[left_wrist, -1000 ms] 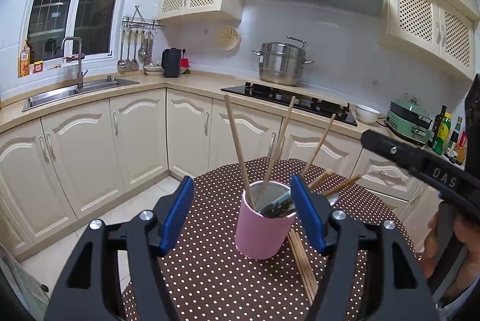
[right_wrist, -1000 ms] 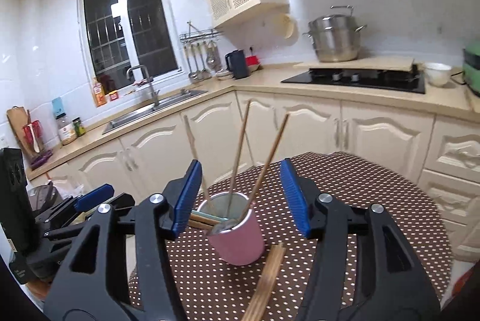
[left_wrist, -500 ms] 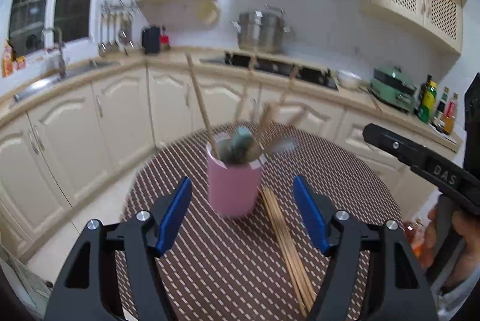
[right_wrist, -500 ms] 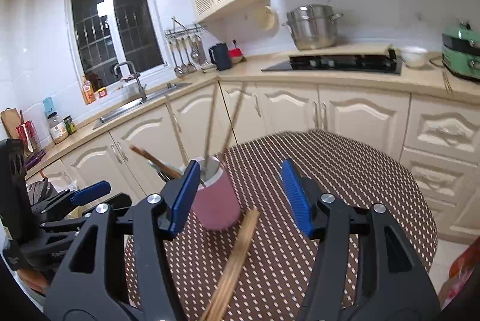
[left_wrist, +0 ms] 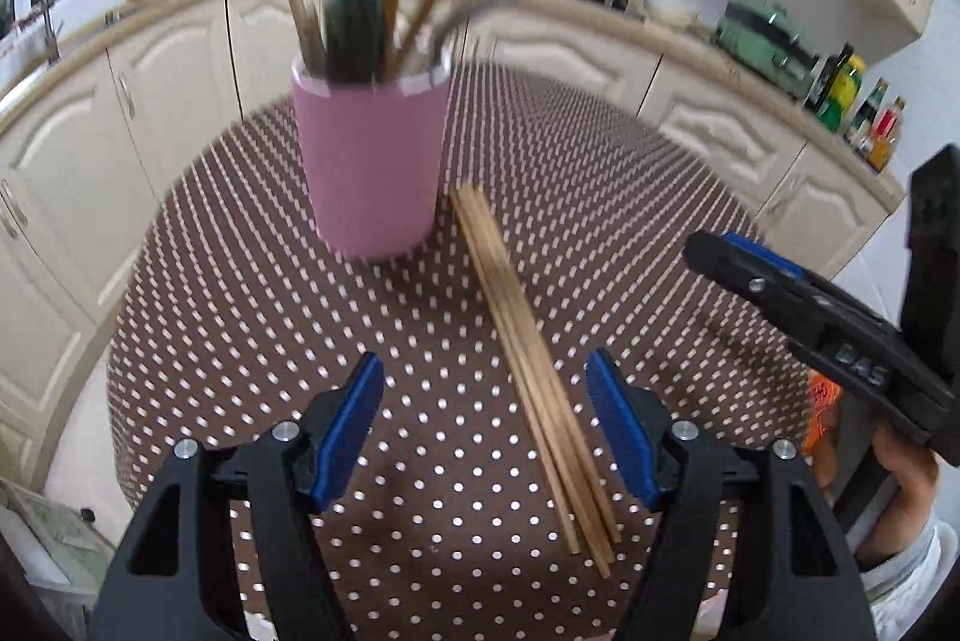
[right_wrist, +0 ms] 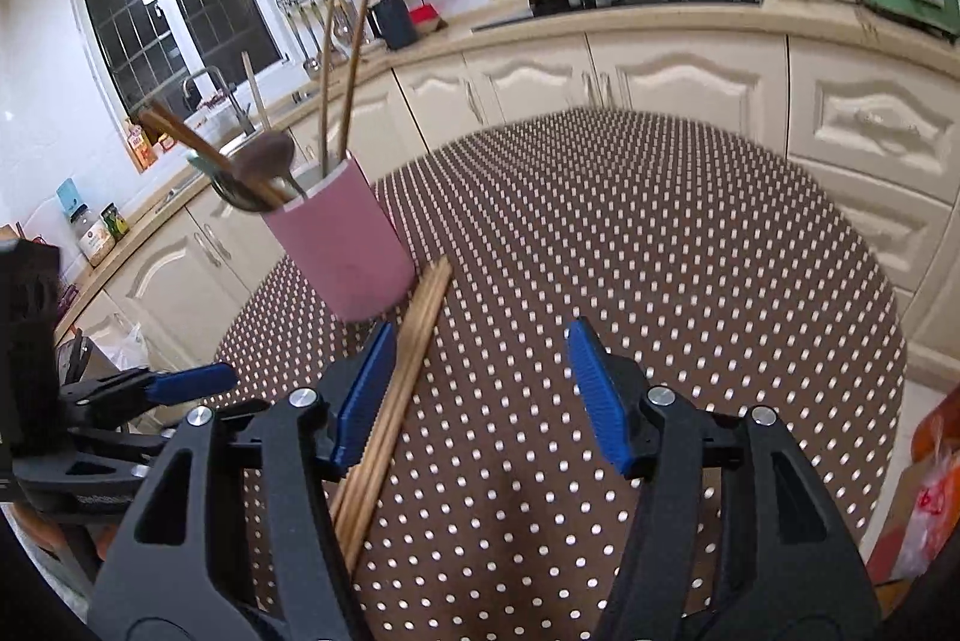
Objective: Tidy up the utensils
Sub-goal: 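Move both tools back over the chopstick pile and grasp a chopstick with the left tool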
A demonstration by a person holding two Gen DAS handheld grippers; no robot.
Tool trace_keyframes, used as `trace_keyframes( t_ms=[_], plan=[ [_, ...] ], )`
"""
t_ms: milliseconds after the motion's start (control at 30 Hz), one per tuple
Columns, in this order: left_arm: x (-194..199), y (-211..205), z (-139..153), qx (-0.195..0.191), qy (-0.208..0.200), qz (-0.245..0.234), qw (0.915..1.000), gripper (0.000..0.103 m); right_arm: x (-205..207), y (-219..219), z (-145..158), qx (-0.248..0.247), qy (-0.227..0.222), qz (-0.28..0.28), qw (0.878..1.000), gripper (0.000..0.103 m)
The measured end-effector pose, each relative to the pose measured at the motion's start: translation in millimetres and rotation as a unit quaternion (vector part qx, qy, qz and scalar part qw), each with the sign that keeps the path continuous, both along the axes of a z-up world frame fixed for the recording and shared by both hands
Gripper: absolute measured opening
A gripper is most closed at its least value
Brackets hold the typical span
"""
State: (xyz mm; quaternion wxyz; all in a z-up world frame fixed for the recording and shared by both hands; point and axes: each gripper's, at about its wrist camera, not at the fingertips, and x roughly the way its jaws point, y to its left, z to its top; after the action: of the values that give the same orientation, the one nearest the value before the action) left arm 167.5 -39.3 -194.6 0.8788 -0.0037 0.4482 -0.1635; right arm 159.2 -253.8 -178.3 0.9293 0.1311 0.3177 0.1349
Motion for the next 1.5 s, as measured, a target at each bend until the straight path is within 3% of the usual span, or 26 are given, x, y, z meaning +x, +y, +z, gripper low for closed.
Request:
trace_keyframes(
  t_ms=[267, 333, 567, 867, 1500],
  plan=[
    [22, -14, -37, 0.065, 0.036, 0.024, 0.9970, 0.069, 4, -2, -26, 0.022, 0.025, 0.002, 0.999, 0.062],
    [24, -16, -41, 0.065, 0.040, 0.022, 0.9968, 0.069, 6, -4, -30, 0.027, 0.029, 0.002, 0.999, 0.062],
    [31, -21, -38, 0.062, 0.041, 0.023, 0.9970, 0.069, 11, -7, -40, 0.037, 0.039, 0.003, 0.999, 0.063],
    [51, -35, -33, 0.104, 0.024, 0.036, 0.9936, 0.077, 15, -9, -48, 0.050, 0.042, -0.001, 0.998, 0.063],
    [85, -56, -28, 0.156, 0.025, 0.048, 0.9862, 0.081, 18, -26, -55, 0.087, 0.057, -0.006, 0.995, 0.063]
  ],
)
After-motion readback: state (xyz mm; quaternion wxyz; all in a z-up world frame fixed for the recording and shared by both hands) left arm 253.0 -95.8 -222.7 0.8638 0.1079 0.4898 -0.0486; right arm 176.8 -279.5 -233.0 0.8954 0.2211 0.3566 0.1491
